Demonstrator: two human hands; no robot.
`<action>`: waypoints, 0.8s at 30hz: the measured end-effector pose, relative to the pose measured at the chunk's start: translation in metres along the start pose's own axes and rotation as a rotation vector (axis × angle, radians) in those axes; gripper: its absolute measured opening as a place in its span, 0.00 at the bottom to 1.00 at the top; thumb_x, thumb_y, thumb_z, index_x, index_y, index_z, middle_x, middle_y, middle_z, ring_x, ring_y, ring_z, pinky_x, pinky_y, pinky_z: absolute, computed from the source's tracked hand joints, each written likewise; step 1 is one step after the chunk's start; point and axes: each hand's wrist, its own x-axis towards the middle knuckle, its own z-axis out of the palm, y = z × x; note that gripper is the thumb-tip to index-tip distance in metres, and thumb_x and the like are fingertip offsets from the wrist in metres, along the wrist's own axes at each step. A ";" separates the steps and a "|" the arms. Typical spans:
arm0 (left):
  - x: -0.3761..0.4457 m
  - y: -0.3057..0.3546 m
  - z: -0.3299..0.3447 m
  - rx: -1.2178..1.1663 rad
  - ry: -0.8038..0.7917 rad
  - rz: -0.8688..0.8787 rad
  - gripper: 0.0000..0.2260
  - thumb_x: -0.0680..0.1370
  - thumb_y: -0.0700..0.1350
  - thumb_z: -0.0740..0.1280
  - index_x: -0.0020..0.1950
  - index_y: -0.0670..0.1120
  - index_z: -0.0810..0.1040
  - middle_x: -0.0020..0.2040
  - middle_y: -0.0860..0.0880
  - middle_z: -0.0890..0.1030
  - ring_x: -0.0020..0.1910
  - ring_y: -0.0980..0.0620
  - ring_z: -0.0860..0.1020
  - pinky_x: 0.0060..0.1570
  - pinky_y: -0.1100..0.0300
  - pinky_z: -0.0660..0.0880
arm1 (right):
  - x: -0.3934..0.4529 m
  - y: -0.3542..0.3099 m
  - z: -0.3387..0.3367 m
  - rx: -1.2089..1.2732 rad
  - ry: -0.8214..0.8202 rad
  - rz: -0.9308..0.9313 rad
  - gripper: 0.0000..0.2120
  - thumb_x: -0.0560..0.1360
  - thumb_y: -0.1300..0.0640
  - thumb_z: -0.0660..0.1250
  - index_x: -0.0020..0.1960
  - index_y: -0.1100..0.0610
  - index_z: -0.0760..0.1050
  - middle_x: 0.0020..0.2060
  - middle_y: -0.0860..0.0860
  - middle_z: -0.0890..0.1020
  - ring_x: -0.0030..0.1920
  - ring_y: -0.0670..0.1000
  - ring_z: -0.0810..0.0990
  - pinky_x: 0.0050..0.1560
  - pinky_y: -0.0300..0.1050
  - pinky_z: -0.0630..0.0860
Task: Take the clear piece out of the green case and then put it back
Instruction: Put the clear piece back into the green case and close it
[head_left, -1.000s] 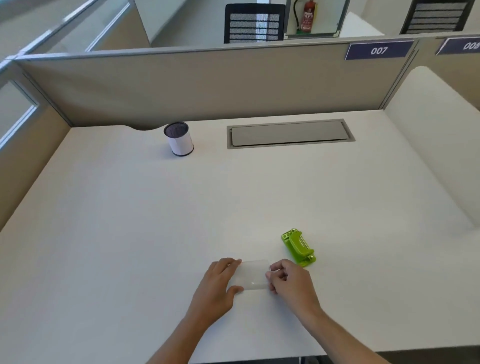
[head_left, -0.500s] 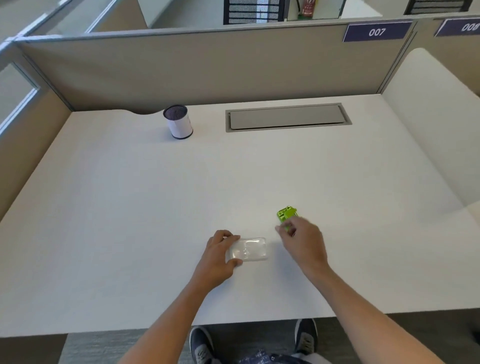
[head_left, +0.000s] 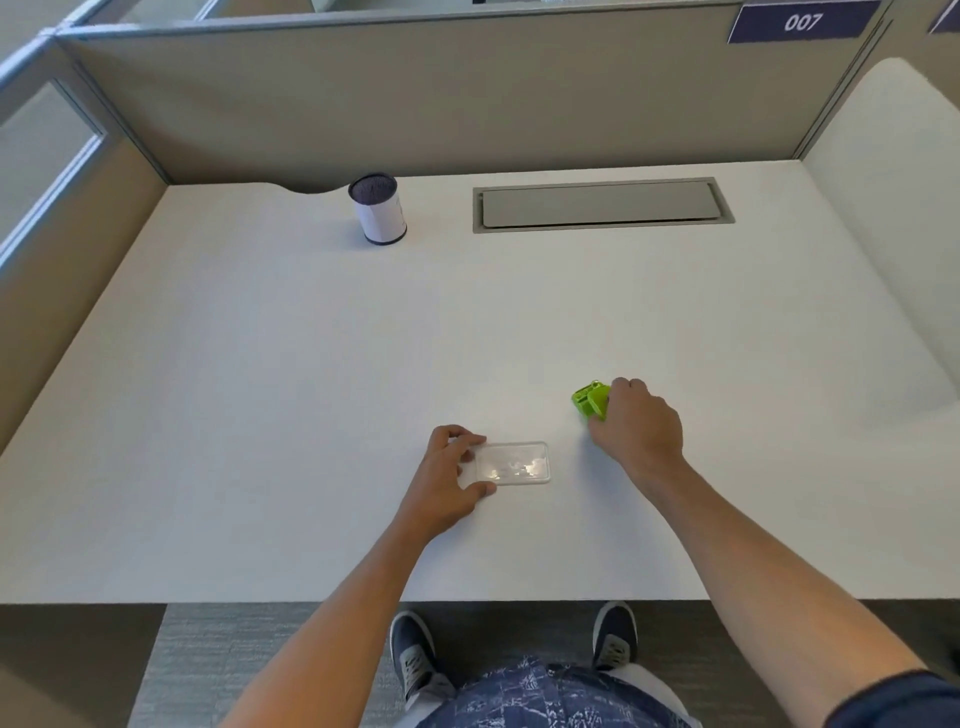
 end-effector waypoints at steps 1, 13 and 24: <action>0.000 -0.001 0.000 -0.008 0.001 0.003 0.27 0.71 0.44 0.79 0.68 0.50 0.76 0.63 0.59 0.66 0.57 0.73 0.71 0.53 0.79 0.70 | 0.000 -0.001 0.002 -0.031 0.002 -0.001 0.15 0.74 0.54 0.68 0.57 0.60 0.75 0.51 0.57 0.79 0.46 0.62 0.83 0.38 0.47 0.71; -0.001 -0.005 0.001 -0.066 0.006 0.012 0.29 0.69 0.47 0.81 0.68 0.51 0.77 0.64 0.58 0.67 0.56 0.63 0.75 0.53 0.76 0.71 | 0.001 0.012 0.012 -0.203 0.054 -0.063 0.09 0.76 0.63 0.63 0.56 0.61 0.72 0.47 0.56 0.80 0.40 0.60 0.84 0.33 0.46 0.67; -0.002 -0.005 0.001 -0.102 0.009 0.027 0.27 0.69 0.46 0.80 0.67 0.50 0.78 0.63 0.57 0.68 0.56 0.64 0.75 0.55 0.75 0.71 | -0.044 -0.026 0.008 0.078 0.100 -0.501 0.13 0.72 0.57 0.69 0.57 0.53 0.76 0.51 0.50 0.81 0.48 0.57 0.82 0.36 0.49 0.75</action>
